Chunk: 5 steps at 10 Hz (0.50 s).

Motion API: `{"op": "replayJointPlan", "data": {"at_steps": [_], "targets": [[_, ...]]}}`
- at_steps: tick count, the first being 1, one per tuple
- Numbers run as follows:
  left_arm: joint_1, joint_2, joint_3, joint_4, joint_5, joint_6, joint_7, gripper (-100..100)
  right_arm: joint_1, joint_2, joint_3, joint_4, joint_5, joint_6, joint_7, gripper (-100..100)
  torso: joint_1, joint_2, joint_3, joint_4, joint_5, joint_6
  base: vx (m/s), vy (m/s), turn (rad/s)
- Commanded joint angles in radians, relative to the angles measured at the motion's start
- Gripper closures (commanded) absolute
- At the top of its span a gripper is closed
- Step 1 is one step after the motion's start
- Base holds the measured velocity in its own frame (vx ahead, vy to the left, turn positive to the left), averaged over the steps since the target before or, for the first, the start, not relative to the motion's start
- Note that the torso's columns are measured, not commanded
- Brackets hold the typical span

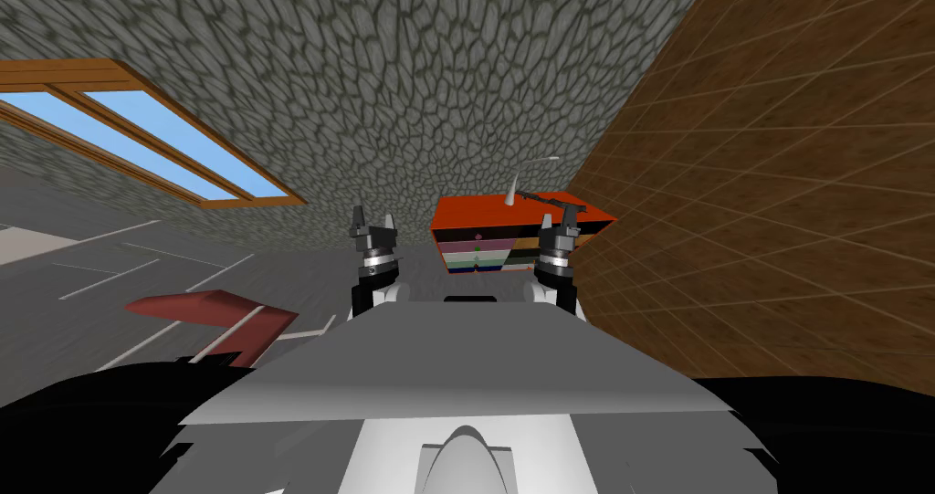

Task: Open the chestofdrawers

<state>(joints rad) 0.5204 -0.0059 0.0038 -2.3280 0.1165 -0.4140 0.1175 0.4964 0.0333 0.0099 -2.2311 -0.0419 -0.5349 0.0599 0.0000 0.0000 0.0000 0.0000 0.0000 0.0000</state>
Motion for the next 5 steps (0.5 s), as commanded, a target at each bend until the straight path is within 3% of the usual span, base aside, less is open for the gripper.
{"op": "replayJointPlan", "data": {"at_steps": [1,5], "targets": [[0.000,0.000,0.000,0.000,0.000,0.000,0.000,0,0.000,0.000,0.000,0.000,0.000,0.000,0.000,0,0.000,0.040,-0.082,0.041,0.000,0.000,0.000,0.000,0.000],[0.000,0.000,0.000,0.000,0.000,0.000,0.000,0,0.000,0.000,0.000,0.000,0.000,0.000,0.000,0,0.000,0.322,-0.644,0.322,0.000,0.000,0.000,0.000,0.000]]}}
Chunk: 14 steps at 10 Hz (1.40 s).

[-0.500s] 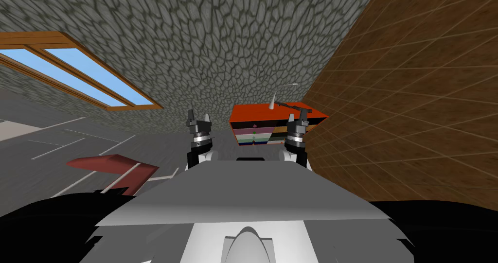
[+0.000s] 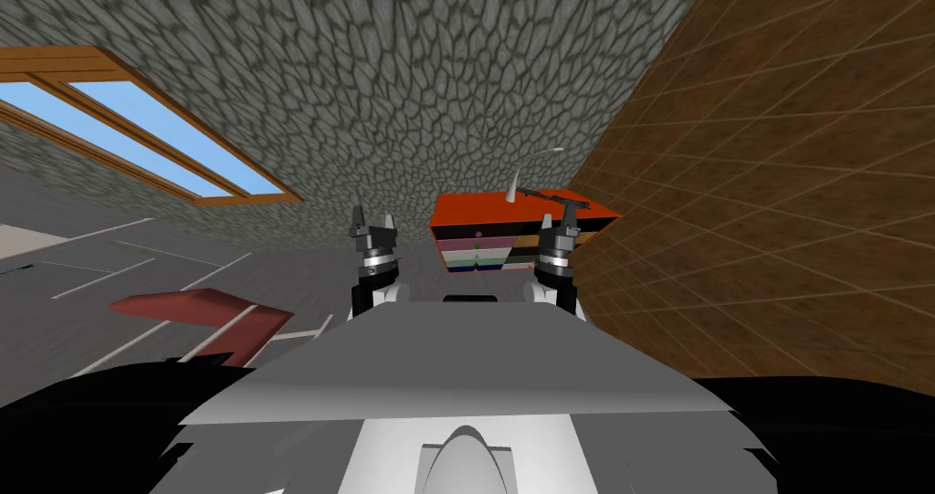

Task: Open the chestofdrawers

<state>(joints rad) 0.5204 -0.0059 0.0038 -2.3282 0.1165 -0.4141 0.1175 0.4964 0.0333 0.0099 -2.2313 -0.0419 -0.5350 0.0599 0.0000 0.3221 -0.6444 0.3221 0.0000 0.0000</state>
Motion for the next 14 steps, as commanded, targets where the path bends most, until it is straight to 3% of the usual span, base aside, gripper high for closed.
{"op": "replayJointPlan", "data": {"at_steps": [1,4,5,6,9,14], "targets": [[0.000,0.000,0.000,0.000,0.000,0.000,0.000,0,0.000,0.000,0.000,0.000,0.000,0.000,0.000,0,0.000,0.074,-0.147,0.074,0.000,0.000,0.000,0.000,0.000],[0.000,0.000,0.000,0.000,0.000,0.000,0.000,0,0.000,0.000,0.000,0.000,0.000,0.000,0.000,0,0.000,0.296,-0.590,0.295,0.000,0.000,0.000,0.000,0.000],[0.000,0.000,0.000,0.000,0.000,0.000,0.000,0,-0.003,-0.049,0.005,0.009,-0.007,-0.007,-0.021,-100,0.000,0.369,-0.738,0.369,0.000,0.000,0.011,0.002,0.016],[0.000,0.000,0.000,0.000,0.000,0.000,0.000,0,-0.007,-0.078,0.010,0.018,-0.014,-0.013,-0.042,-100,0.000,0.403,-0.807,0.402,0.000,0.000,0.013,0.002,0.023],[0.000,0.000,0.000,0.000,0.000,0.000,0.000,0,-0.024,-0.167,0.035,0.061,-0.049,-0.045,-0.128,-100,0.000,0.415,-0.832,0.415,0.000,0.000,0.022,-0.001,0.034],[0.000,0.000,0.000,0.000,0.000,0.000,0.000,0,-0.040,-0.207,0.058,0.103,-0.082,-0.074,-0.239,-100,0.000,0.416,-0.831,0.416,0.000,0.000,0.019,0.002,0.023]]}}
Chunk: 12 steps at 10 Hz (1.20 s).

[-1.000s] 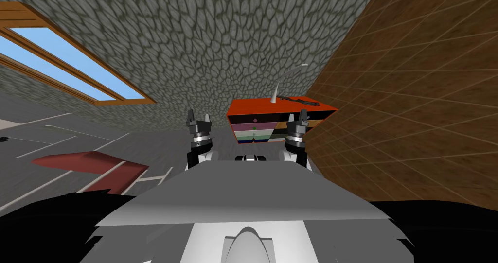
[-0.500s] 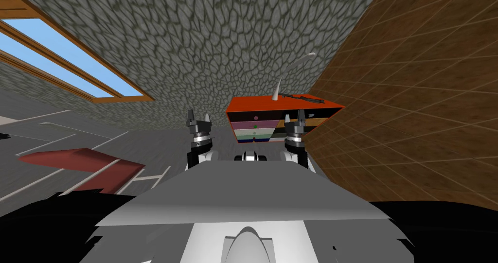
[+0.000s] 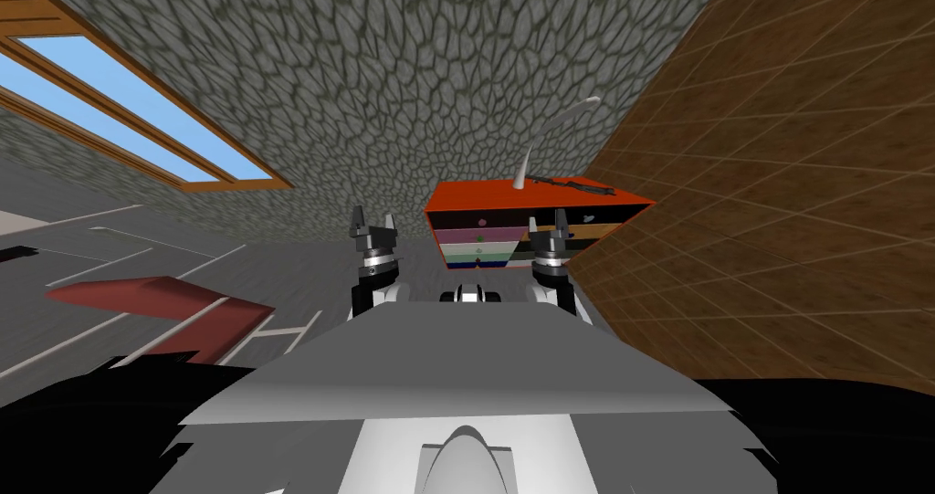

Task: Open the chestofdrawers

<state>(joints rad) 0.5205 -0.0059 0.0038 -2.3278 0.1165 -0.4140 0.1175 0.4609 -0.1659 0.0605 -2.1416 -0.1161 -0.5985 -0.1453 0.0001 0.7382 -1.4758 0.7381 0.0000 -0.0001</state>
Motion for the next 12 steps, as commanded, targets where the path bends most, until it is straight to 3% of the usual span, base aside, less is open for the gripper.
{"op": "replayJointPlan", "data": {"at_steps": [1,4,7,9,12], "targets": [[0.000,0.000,0.000,0.000,0.000,0.000,0.000,0,-0.014,-0.024,0.021,0.038,-0.026,-0.027,-0.071,-100,0.000,0.000,0.000,0.000,0.000,0.000,0.016,0.003,0.038],[0.000,0.000,0.000,0.000,0.000,0.000,0.000,0,-0.023,-0.036,0.035,0.063,-0.046,-0.045,-0.146,-100,0.000,-0.001,0.000,0.000,0.000,0.000,0.022,0.000,0.024],[0.000,0.000,0.000,0.000,0.000,0.000,0.000,0,-0.045,-0.054,0.066,0.119,-0.089,-0.084,-0.234,-100,0.000,0.000,0.000,0.000,0.000,0.000,0.024,-0.001,0.038],[0.000,0.000,0.000,0.000,0.000,0.000,0.000,0,-0.045,-0.054,0.066,0.119,-0.089,-0.084,-0.272,-100,0.000,0.000,0.000,0.000,0.000,0.000,0.017,0.000,0.007],[0.000,0.000,0.000,0.000,0.000,0.000,0.000,0,-0.068,-0.062,0.099,0.179,-0.135,-0.125,-0.365,-100,0.000,0.000,0.000,0.000,0.000,0.000,0.020,0.001,0.037]]}}
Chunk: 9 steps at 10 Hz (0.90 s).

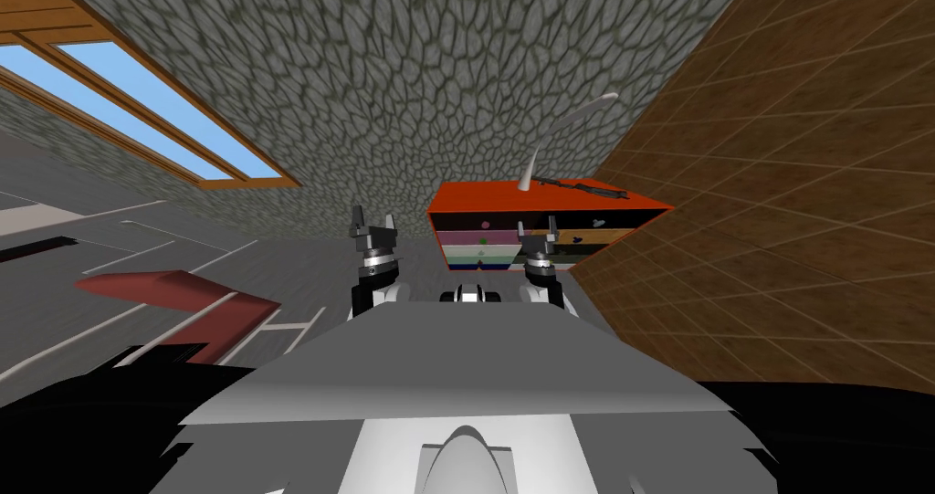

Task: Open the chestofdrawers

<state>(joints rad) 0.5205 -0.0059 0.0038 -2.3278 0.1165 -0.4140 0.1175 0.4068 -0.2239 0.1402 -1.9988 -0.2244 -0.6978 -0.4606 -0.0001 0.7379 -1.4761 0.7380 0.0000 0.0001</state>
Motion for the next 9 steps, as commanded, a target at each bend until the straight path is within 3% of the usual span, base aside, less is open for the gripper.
{"op": "replayJointPlan", "data": {"at_steps": [1,4,5,7,8,9], "targets": [[0.000,0.000,0.000,0.000,0.000,0.000,0.000,0,-0.013,-0.004,0.019,0.036,-0.026,-0.025,-0.078,-100,0.000,0.000,0.000,0.000,0.000,0.000,0.025,0.001,0.025],[0.000,0.000,0.000,0.000,0.000,0.000,0.000,0,-0.025,-0.005,0.036,0.067,-0.050,-0.047,-0.155,-100,0.000,0.000,0.000,0.000,0.000,0.000,0.020,0.000,0.026],[0.000,0.000,0.000,0.000,0.000,0.000,0.000,0,-0.037,-0.004,0.053,0.100,-0.074,-0.068,-0.185,-100,0.000,0.000,0.000,0.000,0.000,0.000,0.029,0.002,0.047],[0.000,0.000,0.000,0.000,0.000,0.000,0.000,0,-0.037,-0.004,0.053,0.100,-0.074,-0.068,-0.231,-100,0.000,0.000,0.000,0.000,0.000,0.000,0.019,0.000,0.010],[0.000,0.000,0.000,0.000,0.000,0.000,0.000,0,-0.050,-0.002,0.071,0.133,-0.099,-0.090,-0.266,-100,0.000,0.001,0.001,0.000,0.000,0.000,0.019,-0.003,0.044],[0.000,0.000,0.000,0.000,0.000,0.000,0.000,0,-0.050,-0.002,0.071,0.133,-0.099,-0.090,-0.293,-100,0.000,0.000,0.000,0.000,0.000,0.000,0.021,-0.002,0.035]]}}
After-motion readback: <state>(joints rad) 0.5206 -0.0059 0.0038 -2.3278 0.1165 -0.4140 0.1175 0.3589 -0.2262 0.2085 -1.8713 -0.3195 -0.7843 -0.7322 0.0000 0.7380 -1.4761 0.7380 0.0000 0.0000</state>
